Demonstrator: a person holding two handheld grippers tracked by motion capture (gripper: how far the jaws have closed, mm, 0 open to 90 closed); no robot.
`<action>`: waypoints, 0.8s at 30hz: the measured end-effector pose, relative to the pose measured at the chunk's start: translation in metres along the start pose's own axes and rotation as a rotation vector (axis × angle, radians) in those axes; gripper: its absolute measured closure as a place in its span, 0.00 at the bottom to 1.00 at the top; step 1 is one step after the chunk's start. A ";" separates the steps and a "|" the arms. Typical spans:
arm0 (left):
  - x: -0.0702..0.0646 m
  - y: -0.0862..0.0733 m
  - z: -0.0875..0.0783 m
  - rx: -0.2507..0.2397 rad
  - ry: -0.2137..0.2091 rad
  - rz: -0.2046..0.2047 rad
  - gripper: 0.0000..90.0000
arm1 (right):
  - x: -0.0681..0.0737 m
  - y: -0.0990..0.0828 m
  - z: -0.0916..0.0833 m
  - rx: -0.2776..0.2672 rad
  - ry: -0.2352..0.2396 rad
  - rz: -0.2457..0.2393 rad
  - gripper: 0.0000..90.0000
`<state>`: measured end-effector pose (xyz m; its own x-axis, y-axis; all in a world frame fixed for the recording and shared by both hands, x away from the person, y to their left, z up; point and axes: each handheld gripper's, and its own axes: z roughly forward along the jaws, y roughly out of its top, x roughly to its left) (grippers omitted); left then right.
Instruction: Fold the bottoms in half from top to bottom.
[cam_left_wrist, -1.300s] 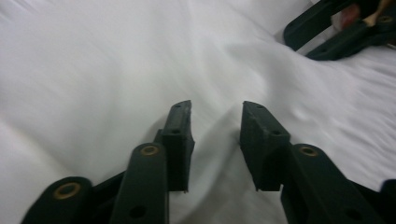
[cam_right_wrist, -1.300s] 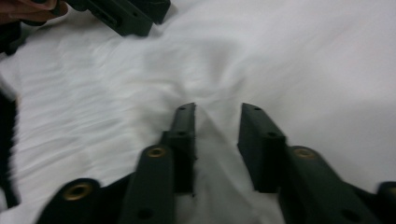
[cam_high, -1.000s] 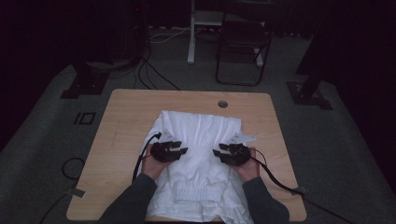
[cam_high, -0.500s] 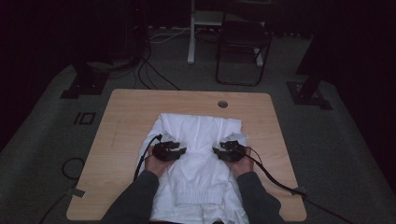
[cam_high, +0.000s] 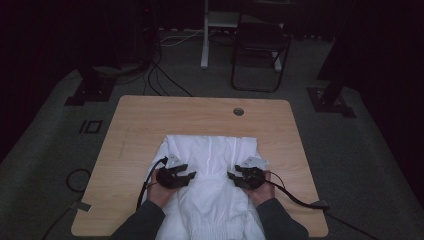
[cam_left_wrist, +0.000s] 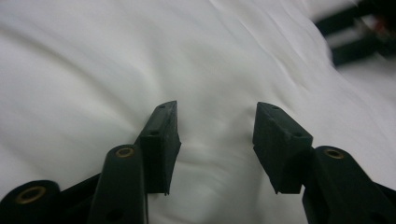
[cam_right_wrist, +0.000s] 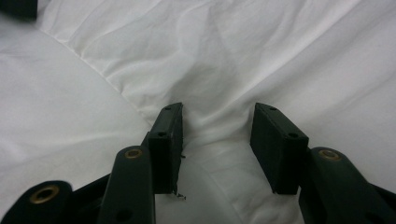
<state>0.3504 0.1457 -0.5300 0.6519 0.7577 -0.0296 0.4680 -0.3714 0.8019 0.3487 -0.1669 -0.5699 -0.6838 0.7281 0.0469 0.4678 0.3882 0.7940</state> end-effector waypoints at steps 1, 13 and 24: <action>0.009 0.008 0.001 -0.007 0.026 -0.007 0.53 | -0.001 0.000 0.000 -0.001 0.006 0.006 0.59; 0.088 0.024 0.047 0.096 0.191 -0.175 0.33 | -0.002 0.000 0.000 -0.002 0.013 0.016 0.59; 0.103 0.009 0.049 0.093 0.179 -0.181 0.29 | -0.002 0.000 -0.001 -0.002 0.013 0.016 0.59</action>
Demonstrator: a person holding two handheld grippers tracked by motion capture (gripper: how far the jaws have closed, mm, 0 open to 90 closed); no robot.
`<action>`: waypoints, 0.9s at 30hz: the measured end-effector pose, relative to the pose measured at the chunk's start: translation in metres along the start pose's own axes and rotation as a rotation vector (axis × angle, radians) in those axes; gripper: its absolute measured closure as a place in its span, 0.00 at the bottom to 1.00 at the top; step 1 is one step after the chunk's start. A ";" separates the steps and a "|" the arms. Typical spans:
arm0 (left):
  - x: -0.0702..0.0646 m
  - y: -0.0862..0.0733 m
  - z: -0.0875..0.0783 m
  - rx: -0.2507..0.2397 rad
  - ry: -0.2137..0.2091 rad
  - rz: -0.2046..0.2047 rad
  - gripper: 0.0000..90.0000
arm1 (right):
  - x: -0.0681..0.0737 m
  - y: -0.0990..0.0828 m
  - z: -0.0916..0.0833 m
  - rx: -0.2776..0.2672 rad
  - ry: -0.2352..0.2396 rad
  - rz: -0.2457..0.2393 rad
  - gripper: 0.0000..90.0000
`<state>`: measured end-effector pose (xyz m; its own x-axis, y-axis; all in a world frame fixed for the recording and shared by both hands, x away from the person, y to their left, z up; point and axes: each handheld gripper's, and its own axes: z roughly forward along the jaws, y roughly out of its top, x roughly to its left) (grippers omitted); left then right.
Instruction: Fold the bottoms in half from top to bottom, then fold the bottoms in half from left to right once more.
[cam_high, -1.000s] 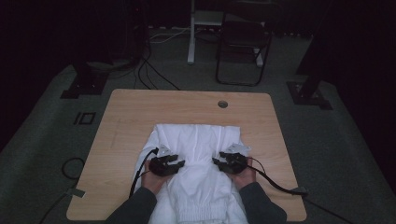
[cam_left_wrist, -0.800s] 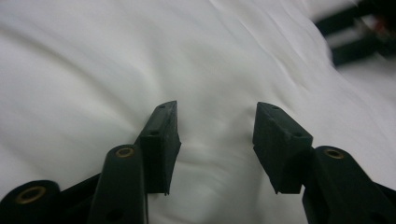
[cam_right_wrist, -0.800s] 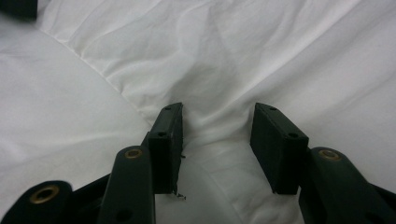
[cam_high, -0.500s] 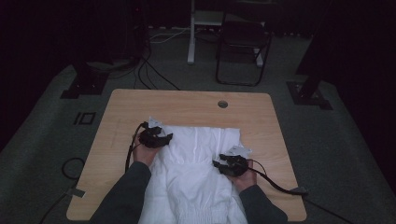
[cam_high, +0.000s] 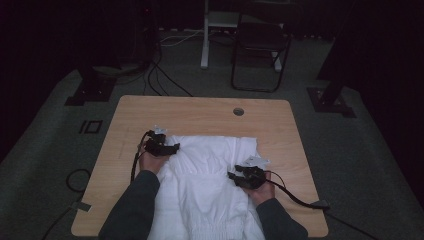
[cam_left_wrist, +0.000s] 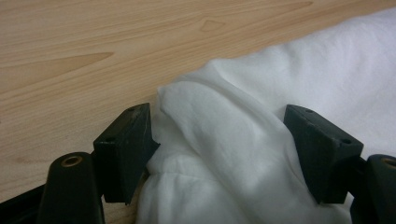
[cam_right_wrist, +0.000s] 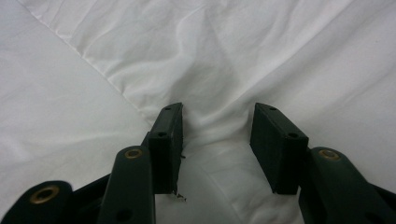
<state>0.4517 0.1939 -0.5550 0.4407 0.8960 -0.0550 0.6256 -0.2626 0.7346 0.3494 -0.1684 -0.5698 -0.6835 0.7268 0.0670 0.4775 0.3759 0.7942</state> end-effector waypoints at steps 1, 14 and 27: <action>0.001 0.000 0.000 0.000 -0.002 0.002 0.29 | 0.000 0.000 0.000 0.000 0.000 0.000 0.59; 0.001 -0.001 0.003 -0.003 0.041 0.004 0.20 | 0.000 0.000 0.000 -0.001 -0.002 -0.001 0.59; -0.004 -0.001 -0.002 0.003 -0.013 0.003 0.42 | 0.001 0.000 0.000 -0.001 -0.003 -0.002 0.59</action>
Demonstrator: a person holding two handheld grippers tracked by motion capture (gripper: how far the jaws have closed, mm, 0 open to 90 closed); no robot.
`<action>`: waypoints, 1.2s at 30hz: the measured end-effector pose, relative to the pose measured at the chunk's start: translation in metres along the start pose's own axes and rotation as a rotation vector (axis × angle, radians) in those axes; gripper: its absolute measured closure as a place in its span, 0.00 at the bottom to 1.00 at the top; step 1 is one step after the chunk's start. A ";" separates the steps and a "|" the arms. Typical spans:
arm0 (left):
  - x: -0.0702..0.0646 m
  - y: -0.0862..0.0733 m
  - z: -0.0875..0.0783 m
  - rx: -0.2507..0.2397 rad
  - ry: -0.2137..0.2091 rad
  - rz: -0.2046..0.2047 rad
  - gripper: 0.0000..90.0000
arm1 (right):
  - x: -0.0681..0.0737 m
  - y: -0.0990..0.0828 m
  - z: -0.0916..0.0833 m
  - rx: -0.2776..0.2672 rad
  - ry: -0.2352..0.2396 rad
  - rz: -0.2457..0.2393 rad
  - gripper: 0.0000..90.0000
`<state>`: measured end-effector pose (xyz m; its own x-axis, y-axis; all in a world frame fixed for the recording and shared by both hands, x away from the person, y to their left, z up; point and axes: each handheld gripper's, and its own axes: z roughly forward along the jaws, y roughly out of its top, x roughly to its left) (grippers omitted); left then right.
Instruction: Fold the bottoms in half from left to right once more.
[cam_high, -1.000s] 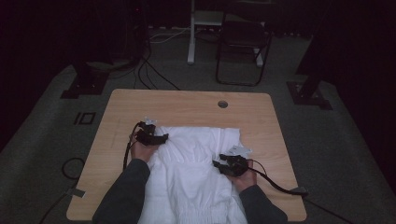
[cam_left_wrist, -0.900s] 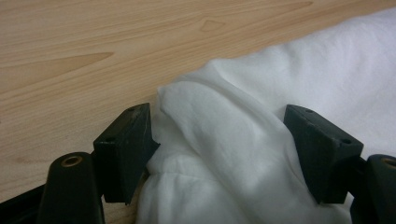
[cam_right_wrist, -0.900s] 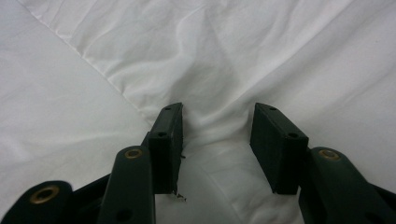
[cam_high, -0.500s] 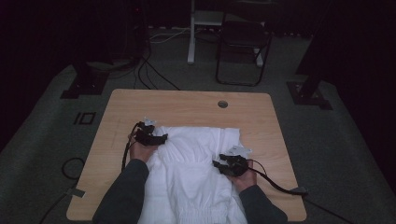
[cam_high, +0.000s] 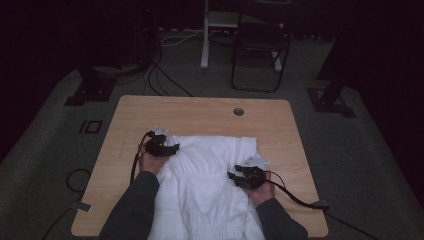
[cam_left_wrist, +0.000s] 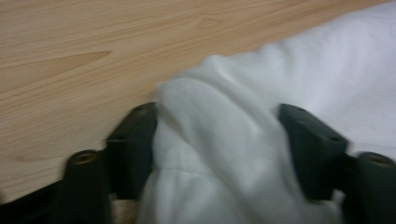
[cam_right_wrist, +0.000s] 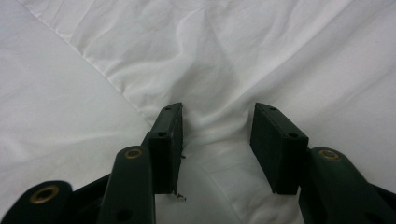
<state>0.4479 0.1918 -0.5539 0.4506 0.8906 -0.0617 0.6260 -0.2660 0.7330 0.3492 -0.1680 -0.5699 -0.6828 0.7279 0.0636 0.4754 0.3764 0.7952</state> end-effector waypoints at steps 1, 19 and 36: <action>-0.001 0.000 -0.001 0.002 -0.016 0.003 0.48 | 0.000 0.000 0.000 0.000 0.000 0.000 0.59; -0.001 -0.002 0.000 -0.005 -0.107 -0.021 0.84 | -0.057 0.042 -0.034 -0.038 -0.120 0.064 0.38; 0.002 -0.004 0.001 -0.026 -0.125 -0.034 0.84 | -0.127 0.055 0.027 0.057 -0.151 0.274 0.23</action>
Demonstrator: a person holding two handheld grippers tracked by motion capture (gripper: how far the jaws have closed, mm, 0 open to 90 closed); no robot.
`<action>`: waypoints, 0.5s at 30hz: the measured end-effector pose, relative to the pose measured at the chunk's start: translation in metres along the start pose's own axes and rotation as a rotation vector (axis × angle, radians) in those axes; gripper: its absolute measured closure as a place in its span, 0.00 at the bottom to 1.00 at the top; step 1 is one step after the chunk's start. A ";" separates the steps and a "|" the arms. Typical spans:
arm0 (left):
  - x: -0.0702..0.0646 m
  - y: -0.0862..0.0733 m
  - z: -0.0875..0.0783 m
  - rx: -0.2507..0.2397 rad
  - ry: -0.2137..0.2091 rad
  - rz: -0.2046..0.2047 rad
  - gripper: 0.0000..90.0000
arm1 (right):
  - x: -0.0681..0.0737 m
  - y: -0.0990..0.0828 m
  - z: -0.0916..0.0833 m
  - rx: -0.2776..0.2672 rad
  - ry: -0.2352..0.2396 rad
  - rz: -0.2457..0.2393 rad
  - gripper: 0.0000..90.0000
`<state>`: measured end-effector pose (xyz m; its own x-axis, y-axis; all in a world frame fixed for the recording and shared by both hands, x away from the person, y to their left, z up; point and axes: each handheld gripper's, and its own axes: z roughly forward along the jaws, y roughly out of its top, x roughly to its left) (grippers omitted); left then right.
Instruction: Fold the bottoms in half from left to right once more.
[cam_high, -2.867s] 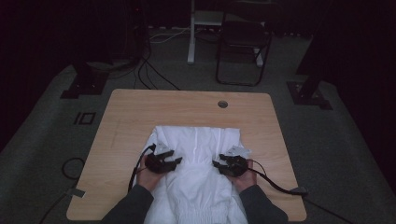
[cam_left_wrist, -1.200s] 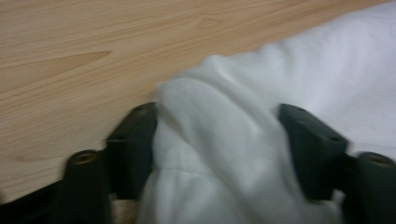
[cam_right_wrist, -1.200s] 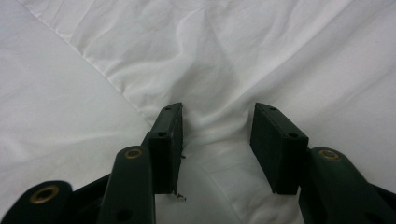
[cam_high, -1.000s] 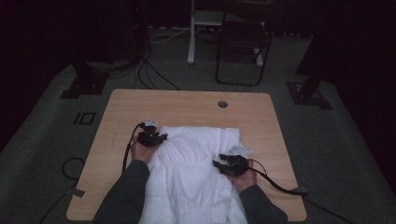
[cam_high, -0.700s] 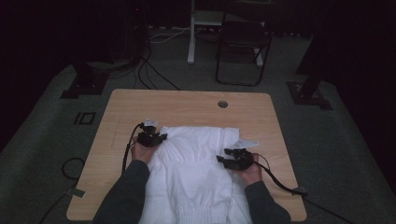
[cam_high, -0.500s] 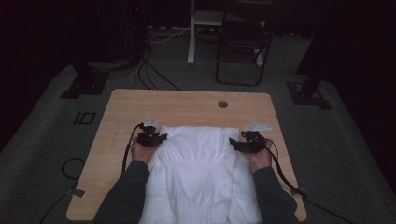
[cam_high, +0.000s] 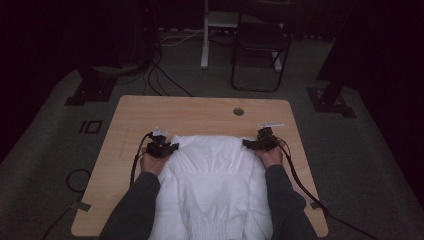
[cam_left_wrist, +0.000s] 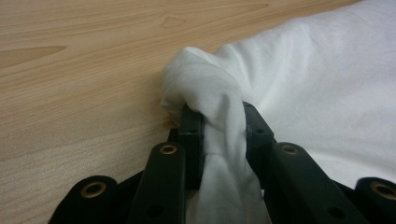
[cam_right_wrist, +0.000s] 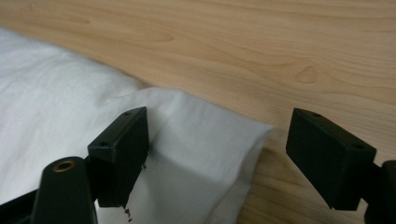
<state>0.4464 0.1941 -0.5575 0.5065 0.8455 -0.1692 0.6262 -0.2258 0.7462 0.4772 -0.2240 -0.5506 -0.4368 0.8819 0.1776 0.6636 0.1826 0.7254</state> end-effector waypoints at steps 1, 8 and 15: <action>0.000 0.000 0.000 -0.001 0.000 -0.001 0.84 | 0.001 0.000 0.002 0.008 0.000 -0.012 0.23; 0.000 0.000 0.000 -0.001 0.003 -0.007 0.84 | 0.008 -0.009 0.005 0.006 -0.005 -0.080 0.37; 0.000 -0.001 -0.001 -0.003 -0.008 -0.042 0.86 | 0.008 -0.015 0.000 0.020 0.122 0.025 0.90</action>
<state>0.4454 0.1948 -0.5580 0.4848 0.8501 -0.2056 0.6454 -0.1891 0.7401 0.4638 -0.2199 -0.5594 -0.4897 0.8270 0.2761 0.6866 0.1707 0.7067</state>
